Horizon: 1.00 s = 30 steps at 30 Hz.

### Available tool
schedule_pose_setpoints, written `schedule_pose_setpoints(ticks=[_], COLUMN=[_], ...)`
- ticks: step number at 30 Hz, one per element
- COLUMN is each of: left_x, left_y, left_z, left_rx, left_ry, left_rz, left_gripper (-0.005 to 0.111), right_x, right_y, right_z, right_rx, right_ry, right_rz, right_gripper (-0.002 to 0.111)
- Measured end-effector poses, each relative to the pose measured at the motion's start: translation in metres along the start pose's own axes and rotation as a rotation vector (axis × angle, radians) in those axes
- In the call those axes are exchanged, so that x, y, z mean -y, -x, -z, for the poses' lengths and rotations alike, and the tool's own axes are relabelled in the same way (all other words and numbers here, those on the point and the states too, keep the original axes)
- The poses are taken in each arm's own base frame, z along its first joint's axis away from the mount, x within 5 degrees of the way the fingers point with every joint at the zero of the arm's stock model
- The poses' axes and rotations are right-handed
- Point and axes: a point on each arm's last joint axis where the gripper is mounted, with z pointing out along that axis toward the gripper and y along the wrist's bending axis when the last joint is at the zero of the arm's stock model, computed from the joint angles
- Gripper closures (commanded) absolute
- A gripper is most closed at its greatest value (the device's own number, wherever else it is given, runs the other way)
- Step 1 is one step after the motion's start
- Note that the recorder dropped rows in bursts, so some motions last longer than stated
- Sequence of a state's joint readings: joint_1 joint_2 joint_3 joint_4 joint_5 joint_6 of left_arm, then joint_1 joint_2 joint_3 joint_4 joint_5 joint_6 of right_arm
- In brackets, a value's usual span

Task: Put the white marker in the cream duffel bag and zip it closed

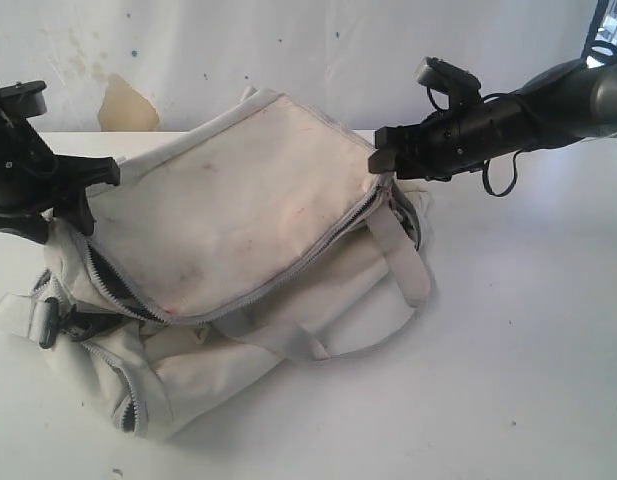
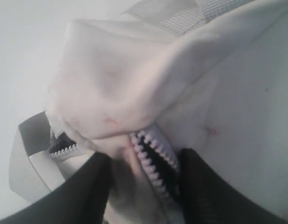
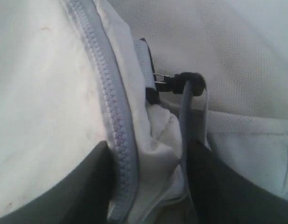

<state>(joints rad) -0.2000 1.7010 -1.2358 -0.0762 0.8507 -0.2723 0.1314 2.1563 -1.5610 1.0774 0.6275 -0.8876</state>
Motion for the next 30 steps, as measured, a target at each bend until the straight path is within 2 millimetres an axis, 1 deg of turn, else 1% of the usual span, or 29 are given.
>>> schedule_pose_setpoints(ticks=[3,4,5,6,12,16,19,23,26,30], left_x=[0.001,0.001,0.001,0.002,-0.003,-0.004,0.002,0.011,0.014,0.018], left_y=[0.002,0.003,0.004,0.004,0.008,0.014,0.023,0.039,0.049,0.063], left_z=[-0.002,-0.002,-0.002,-0.002,-0.002,0.000,0.006,0.015,0.012,0.003], left_rx=[0.021,0.030,0.034,0.043,0.062,0.083,0.128,0.211,0.243,0.253], left_ry=[-0.007,-0.012,-0.016,-0.021,-0.029,-0.046,-0.089,-0.152,-0.162,-0.163], left_rz=[0.002,0.004,0.007,0.009,0.033,0.040,0.002,-0.043,-0.053,-0.096], left_gripper=[0.098,0.105,0.107,0.107,0.107,0.107,0.107,0.107,0.107,0.107], right_x=[-0.001,-0.001,-0.002,-0.003,-0.004,-0.003,-0.005,-0.012,-0.020,-0.028], right_y=[0.000,0.000,-0.001,-0.001,-0.004,-0.006,-0.005,-0.002,-0.005,-0.015], right_z=[0.000,0.000,0.000,0.000,0.000,0.003,0.012,0.031,0.045,0.061], right_rx=[0.000,-0.002,-0.007,-0.013,-0.039,-0.086,-0.125,-0.140,-0.150,-0.163], right_ry=[0.010,0.015,0.021,0.029,0.044,0.007,-0.056,-0.112,-0.124,-0.130], right_rz=[0.005,0.005,0.005,0.005,0.013,-0.036,-0.053,-0.058,-0.072,-0.089], right_gripper=[0.089,0.096,0.104,0.108,0.108,0.108,0.108,0.108,0.108,0.108])
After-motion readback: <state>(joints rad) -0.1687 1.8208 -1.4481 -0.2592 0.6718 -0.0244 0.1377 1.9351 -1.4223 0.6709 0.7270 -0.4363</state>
